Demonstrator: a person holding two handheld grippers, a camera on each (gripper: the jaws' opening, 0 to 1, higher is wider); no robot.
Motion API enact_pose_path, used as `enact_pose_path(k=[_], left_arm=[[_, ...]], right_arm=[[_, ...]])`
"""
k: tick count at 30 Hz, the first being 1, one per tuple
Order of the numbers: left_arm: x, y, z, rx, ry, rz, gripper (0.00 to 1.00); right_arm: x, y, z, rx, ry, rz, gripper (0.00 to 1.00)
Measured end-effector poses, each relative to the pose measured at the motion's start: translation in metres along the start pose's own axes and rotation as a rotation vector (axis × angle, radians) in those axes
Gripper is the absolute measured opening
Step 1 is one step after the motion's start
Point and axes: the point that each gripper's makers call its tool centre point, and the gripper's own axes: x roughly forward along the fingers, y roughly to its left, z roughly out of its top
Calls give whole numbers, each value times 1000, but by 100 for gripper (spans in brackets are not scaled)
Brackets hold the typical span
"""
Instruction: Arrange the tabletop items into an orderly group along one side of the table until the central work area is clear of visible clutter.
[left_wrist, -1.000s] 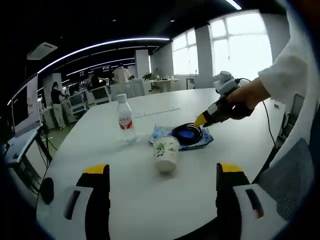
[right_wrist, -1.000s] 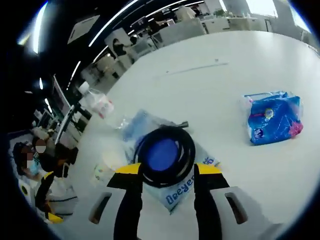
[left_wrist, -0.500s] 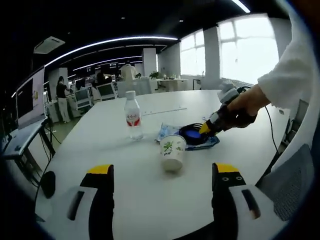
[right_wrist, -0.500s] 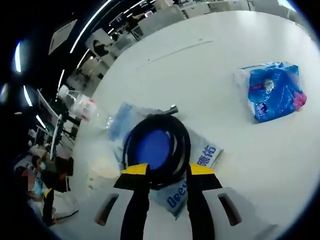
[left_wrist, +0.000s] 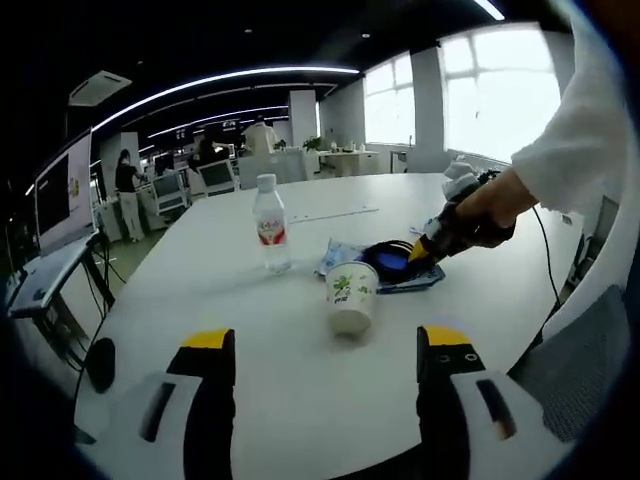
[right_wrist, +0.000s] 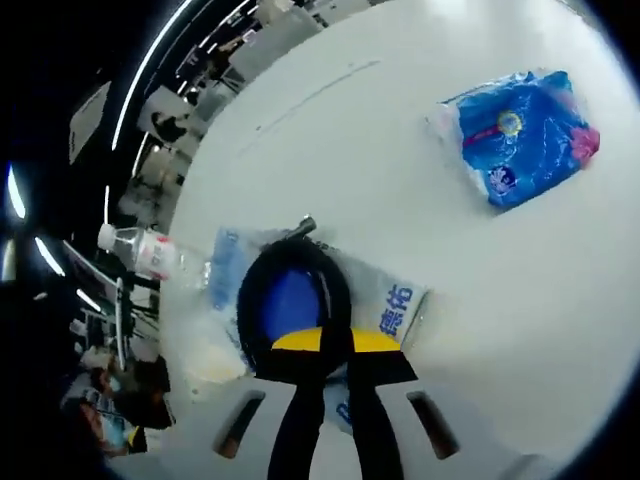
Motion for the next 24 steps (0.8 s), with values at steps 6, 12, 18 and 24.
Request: enact_pose_path(k=[6,12,18,24], left_arm=[[1,-1,-3,10,14,-6,73],[1,-4,-4,21,26,-16,72],[1,-7,-4,22,23,-24,72],[1,-7,-4,21,24,-27,72]], right_arm=[[-17,-2,4,62,-33,93,0],[-40,3,16,213,-106,205,0],[-64,7,26,253,-153,286,0],[-94,9,42,289,-216,337,0]])
